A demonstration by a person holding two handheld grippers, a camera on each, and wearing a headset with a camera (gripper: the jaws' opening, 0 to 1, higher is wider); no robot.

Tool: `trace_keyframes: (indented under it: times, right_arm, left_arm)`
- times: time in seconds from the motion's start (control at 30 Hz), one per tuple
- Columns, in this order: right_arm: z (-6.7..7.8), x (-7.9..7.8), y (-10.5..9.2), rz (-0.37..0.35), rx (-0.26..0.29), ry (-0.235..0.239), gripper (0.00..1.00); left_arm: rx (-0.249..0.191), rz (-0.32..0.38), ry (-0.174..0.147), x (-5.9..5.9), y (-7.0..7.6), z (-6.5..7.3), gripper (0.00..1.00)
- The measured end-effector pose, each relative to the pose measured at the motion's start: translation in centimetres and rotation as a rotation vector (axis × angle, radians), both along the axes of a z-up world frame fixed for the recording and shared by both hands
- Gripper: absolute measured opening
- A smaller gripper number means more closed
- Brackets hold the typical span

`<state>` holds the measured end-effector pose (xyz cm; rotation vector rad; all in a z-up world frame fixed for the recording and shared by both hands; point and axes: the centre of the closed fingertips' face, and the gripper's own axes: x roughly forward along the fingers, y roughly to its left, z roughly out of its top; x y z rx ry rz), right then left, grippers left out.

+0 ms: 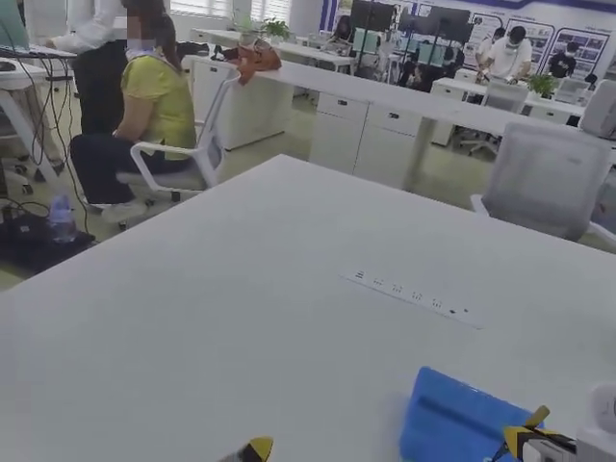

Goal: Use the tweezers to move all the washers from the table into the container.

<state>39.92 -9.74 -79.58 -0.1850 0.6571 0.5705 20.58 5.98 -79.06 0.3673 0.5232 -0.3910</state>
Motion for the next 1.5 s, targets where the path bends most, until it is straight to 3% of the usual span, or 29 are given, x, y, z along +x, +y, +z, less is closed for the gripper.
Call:
trace_keyframes:
  times: [0.33, 0.7, 1.23, 1.5]
  right_arm:
    - [-1.5, 0.3, -0.5, -0.022, -0.010, 0.035, 0.03]
    - [-2.4, 0.5, -0.7, -0.029, -0.036, 0.042, 0.03]
    - [-2.6, 1.7, -0.7, -0.001, -0.067, 0.012, 0.03]
    - [-2.6, 1.5, -0.8, -0.011, -0.043, 0.014, 0.03]
  left_arm:
    - [-0.019, 0.004, -0.019, 0.1, 0.0, 0.4, 0.89]
    - [-0.016, -0.002, -0.009, 0.1, -0.1, 0.2, 0.89]
    - [-0.005, -0.009, 0.016, -0.1, -0.2, -0.2, 0.88]
    - [-0.002, -0.013, 0.015, 0.0, -0.3, -0.2, 0.88]
